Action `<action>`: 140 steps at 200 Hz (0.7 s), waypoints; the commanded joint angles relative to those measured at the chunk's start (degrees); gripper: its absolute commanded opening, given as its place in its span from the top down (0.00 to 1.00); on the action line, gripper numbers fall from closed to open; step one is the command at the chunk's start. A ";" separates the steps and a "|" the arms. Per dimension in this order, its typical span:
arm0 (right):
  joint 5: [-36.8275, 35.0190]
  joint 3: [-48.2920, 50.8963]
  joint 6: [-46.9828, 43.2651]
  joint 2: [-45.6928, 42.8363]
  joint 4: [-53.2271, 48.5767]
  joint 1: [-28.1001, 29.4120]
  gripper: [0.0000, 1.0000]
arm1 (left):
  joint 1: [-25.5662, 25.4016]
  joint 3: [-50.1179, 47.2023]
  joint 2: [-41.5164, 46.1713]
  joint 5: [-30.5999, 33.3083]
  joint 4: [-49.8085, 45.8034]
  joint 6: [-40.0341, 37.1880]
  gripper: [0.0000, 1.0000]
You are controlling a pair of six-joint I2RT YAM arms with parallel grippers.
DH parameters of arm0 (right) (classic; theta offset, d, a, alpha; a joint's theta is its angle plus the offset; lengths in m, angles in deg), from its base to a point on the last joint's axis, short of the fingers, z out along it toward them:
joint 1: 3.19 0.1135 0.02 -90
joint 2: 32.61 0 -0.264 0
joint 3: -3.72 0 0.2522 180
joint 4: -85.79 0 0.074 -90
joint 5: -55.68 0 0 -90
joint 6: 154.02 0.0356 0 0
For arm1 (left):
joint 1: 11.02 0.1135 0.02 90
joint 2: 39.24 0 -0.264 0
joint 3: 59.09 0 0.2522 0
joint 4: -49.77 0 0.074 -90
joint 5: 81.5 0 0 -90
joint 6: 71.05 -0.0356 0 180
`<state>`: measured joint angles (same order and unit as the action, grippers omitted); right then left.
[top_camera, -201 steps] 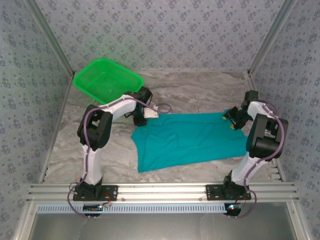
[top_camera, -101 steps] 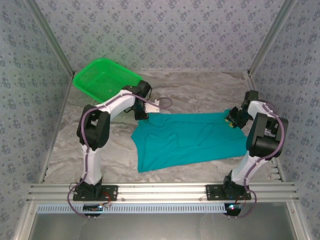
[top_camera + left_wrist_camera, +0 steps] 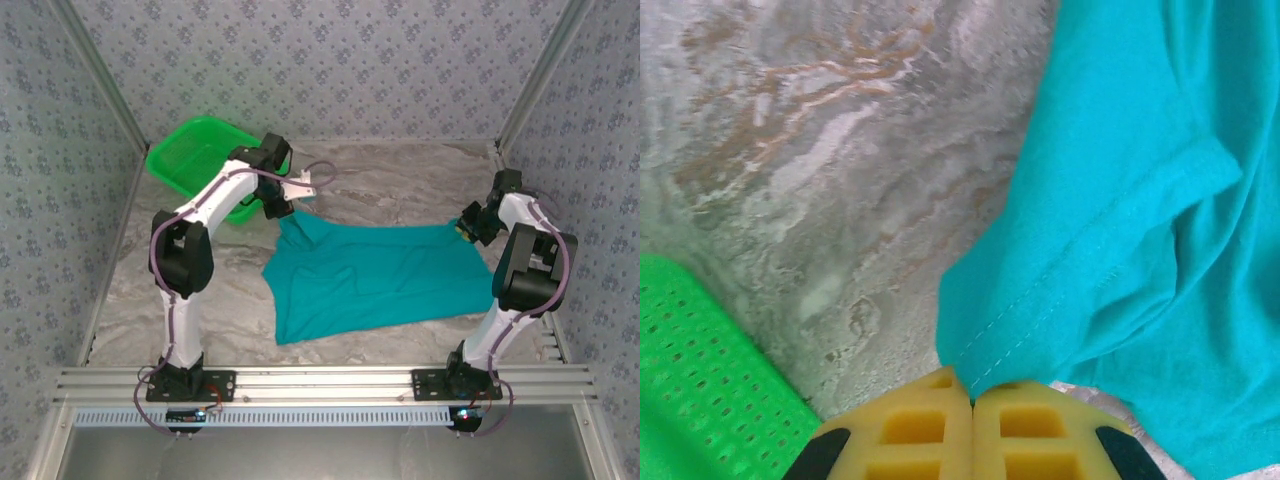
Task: Fold the inside-out t-shirt
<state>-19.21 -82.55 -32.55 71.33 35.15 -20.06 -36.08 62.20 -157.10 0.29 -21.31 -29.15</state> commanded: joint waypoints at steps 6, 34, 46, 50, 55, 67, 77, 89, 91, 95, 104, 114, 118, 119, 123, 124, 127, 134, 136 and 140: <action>0.79 0.38 0.96 0.86 -0.83 -0.63 0.71 | 0.93 3.46 -0.18 -2.38 -4.45 2.81 1.00; 4.71 0.32 0.71 3.38 1.88 0.52 0.61 | 0.98 3.89 0.20 -3.51 -3.60 5.77 1.00; 4.34 -0.72 0.94 4.67 1.65 1.02 0.61 | 0.98 5.65 0.09 -4.66 -3.54 7.00 1.00; 4.24 -0.97 1.11 5.09 1.68 1.12 0.61 | 1.03 5.80 0.08 -4.97 -3.58 7.45 1.00; 4.36 -1.29 1.35 5.66 1.64 1.21 0.61 | 1.03 6.00 -0.08 -5.29 -3.57 7.98 1.00; 4.25 -1.84 1.87 6.69 1.68 1.39 0.62 | 1.03 6.36 -0.30 -5.50 -3.59 8.53 1.00; 3.94 -1.92 2.26 7.14 2.20 1.56 0.62 | 1.03 6.33 -0.44 -5.46 -3.67 8.73 1.00; 4.01 -2.24 2.52 7.55 2.17 1.64 0.70 | 1.00 6.33 -0.61 -5.26 -4.10 8.59 1.00; 4.04 -2.32 2.61 7.56 2.21 1.65 0.73 | 0.98 6.35 -0.66 -5.25 -4.16 8.60 1.00; 4.17 -2.49 2.70 7.59 2.18 1.66 0.78 | 1.03 6.25 -0.63 -5.10 -4.26 8.48 1.00; 4.54 -2.74 2.84 7.43 2.18 1.74 0.89 | 1.04 6.21 -0.80 -4.79 -4.69 8.31 1.00; 4.59 -3.23 2.91 6.95 2.20 1.81 0.96 | 0.98 6.21 -0.96 -4.55 -5.06 8.20 1.00; 4.32 -3.49 2.98 6.67 1.97 1.98 0.97 | 0.99 6.17 -0.89 -4.41 -5.23 8.12 1.00; 4.23 -3.54 2.94 6.52 1.85 2.04 0.97 | 0.99 6.19 -0.84 -4.39 -5.29 8.11 1.00; 3.68 -3.75 2.99 6.18 1.42 2.15 0.98 | 0.99 6.22 -0.86 -4.24 -5.46 7.99 1.00; 3.51 -3.81 3.03 6.10 1.35 2.17 0.98 | 0.99 6.21 -0.82 -4.21 -5.45 7.96 1.00; 3.10 -4.01 3.12 5.83 1.02 2.26 0.99 | 0.98 6.22 -0.79 -4.10 -5.58 7.90 1.00; 2.25 -4.46 3.16 5.26 0.19 2.36 1.00 | 0.99 6.19 -0.64 -3.92 -5.84 7.77 1.00; 2.06 -4.65 3.19 5.10 -0.09 2.36 1.00 | 1.05 6.22 -0.62 -3.88 -6.02 7.67 1.00; 1.87 -4.81 3.27 4.79 -0.39 2.36 1.00 | 0.98 6.21 -0.51 -3.97 -6.19 7.47 1.00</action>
<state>-15.52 -84.84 -29.95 78.17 37.27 -18.24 -35.12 66.92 -157.58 -2.86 -24.57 -21.43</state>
